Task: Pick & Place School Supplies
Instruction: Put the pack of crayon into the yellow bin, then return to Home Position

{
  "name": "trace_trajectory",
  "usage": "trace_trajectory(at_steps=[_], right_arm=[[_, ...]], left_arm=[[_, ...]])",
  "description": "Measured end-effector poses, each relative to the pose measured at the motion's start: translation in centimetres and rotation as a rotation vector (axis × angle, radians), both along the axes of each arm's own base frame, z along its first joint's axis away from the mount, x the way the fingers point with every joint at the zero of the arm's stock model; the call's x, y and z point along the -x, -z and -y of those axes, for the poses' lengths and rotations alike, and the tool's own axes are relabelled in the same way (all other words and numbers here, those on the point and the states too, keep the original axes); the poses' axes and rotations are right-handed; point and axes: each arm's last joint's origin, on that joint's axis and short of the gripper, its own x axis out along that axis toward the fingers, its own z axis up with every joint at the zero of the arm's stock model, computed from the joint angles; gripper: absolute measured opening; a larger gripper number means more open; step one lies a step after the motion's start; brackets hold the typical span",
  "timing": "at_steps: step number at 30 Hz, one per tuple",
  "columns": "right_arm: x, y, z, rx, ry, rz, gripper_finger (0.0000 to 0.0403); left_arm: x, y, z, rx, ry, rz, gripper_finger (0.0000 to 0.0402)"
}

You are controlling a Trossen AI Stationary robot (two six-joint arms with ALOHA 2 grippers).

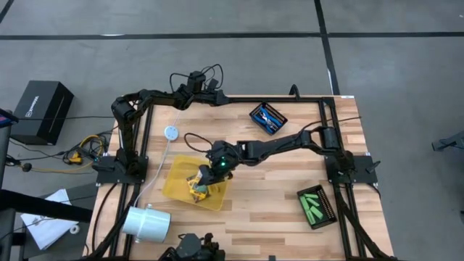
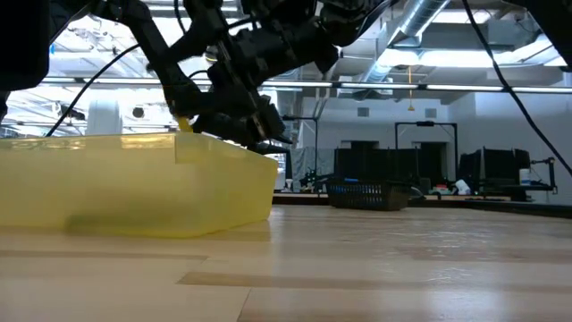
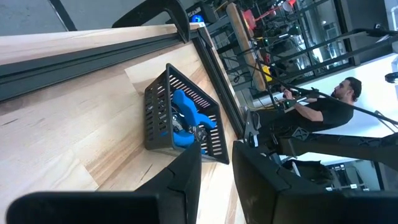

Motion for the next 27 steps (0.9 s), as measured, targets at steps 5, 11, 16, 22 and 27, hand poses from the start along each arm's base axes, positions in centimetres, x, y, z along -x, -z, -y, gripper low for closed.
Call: trace_trajectory(at_steps=[5,11,16,22,27], right_arm=[[-0.4,-0.6,1.0,0.012,0.011,0.085,0.0206],[-0.1,-0.1,2.3,-0.024,-0.025,0.019,0.0198],[0.2,0.1,2.2,-0.022,-0.084,0.008,0.0196],[0.2,-2.9,2.2,-0.017,-0.087,0.164,0.0200],[1.3,-8.6,3.9,0.161,-0.027,0.446,0.0196]], left_arm=[[0.0,0.0,0.0,0.000,0.000,0.000,0.0085],[0.0,0.0,0.0,0.001,0.001,0.000,0.0085],[0.0,0.0,0.0,0.002,0.006,0.001,0.0085],[-0.3,0.0,0.5,0.013,0.047,0.008,0.0085],[-0.8,-1.6,0.8,-0.168,0.164,0.129,0.0085]])
